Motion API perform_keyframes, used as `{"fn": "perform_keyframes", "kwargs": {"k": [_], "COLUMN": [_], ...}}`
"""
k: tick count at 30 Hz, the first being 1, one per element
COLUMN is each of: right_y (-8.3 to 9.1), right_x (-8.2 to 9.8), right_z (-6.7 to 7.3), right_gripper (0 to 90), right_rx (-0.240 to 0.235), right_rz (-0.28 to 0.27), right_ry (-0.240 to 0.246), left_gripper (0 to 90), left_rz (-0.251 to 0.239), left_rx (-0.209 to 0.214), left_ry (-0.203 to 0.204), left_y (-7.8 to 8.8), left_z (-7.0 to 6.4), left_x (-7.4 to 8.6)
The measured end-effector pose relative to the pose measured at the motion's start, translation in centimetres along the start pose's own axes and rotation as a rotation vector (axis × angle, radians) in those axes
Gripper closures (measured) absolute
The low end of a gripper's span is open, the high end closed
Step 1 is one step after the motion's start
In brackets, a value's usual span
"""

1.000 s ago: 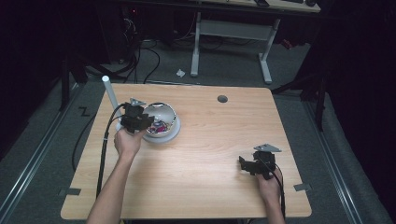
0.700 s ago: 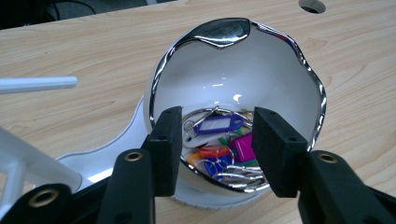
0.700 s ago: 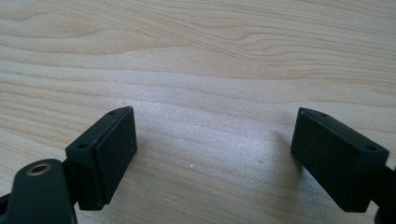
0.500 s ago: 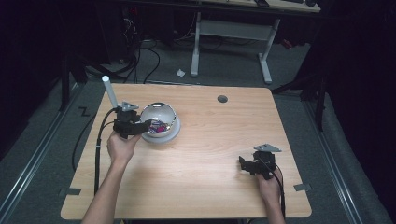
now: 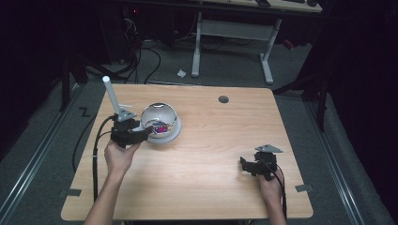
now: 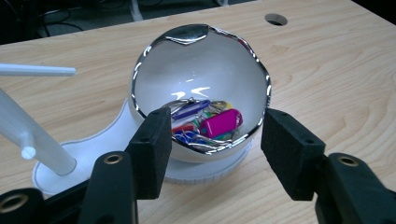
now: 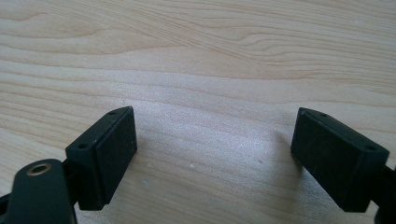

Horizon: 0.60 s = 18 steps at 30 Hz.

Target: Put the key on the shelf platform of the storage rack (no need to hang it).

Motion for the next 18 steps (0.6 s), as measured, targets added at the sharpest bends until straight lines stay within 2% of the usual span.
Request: {"fn": "perform_keyframes", "kwargs": {"k": [10, 18], "right_y": [0.0, 0.0], "right_x": [0.0, 0.0], "right_z": [0.0, 0.0], "right_gripper": [14.3, 14.3], "right_rx": [0.000, 0.000], "right_rz": [0.000, 0.000], "right_ry": [0.000, 0.000], "left_gripper": [41.0, 40.4], "left_rz": [-0.013, -0.014], "left_rx": [0.035, 0.040], "left_ry": [0.012, 0.023], "left_y": [1.1, 1.4], "left_z": [-0.9, -1.3], "left_x": [1.3, 2.1]}}
Point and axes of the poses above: each handheld gripper's, and its own axes: y roughly backward along the jaws, x roughly out of its underside, z roughly to its left, the point moved 5 cm from there along -y, roughly forward along the jaws, and after that the axes turned 1 degree about y, right-handed, at the moved point
